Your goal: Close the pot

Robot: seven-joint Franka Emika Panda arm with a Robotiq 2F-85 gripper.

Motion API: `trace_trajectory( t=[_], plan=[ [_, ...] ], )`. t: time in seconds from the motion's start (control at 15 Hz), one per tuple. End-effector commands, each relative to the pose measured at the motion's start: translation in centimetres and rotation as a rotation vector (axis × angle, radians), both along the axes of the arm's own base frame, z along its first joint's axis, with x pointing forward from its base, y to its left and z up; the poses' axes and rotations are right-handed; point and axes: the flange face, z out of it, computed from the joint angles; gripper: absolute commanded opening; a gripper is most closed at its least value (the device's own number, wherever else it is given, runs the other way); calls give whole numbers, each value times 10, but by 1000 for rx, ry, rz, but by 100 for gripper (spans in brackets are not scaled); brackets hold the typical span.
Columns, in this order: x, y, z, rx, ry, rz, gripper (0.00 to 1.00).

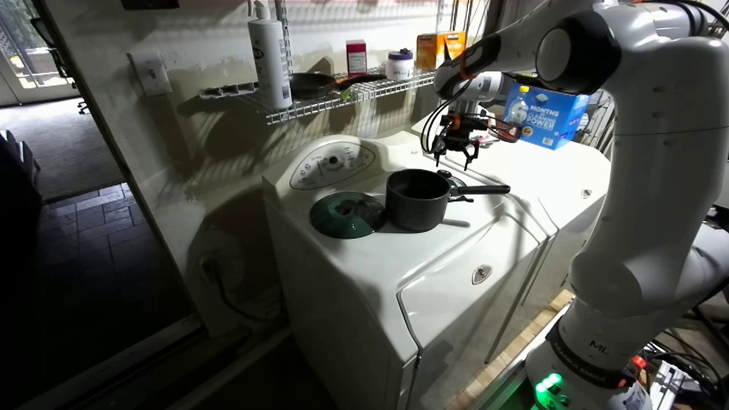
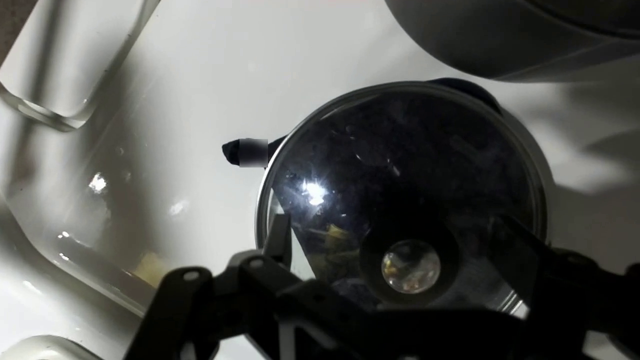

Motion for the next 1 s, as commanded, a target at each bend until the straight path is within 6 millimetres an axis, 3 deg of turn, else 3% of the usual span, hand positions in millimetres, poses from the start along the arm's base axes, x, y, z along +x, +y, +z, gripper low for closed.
trace_trajectory(
  t=[0.0, 0.93],
  plan=[
    [11, -10, -9, 30, -27, -13, 100],
    [27, -9, -32, 24, -39, -17, 100]
  ],
)
